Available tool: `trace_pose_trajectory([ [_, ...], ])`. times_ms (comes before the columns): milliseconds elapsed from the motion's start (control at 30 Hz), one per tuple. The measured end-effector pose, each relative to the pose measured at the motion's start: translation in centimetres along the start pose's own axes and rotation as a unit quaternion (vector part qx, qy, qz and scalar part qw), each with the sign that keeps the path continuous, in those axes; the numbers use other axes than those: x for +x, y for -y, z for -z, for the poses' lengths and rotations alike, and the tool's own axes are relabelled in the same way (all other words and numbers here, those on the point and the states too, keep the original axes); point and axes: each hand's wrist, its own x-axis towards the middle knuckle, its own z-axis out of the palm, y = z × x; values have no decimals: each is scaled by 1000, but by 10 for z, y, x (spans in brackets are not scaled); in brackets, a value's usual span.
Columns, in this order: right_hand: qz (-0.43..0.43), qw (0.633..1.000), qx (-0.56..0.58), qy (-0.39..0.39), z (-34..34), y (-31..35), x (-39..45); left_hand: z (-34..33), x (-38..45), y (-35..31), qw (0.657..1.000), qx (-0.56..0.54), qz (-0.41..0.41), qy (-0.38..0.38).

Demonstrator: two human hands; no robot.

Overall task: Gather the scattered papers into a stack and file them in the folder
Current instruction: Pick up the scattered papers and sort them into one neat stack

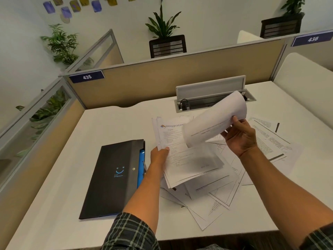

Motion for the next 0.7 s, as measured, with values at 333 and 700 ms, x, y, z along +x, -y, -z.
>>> trace_pose_trajectory([
  [333, -30, 941, -200, -270, 54, -20, -11, -15, 1, -38, 993, -117, -24, -1],
  [700, 42, 912, -375, -164, 63, -23, -18, -25, 5, -41, 995, -98, -26, -12],
])
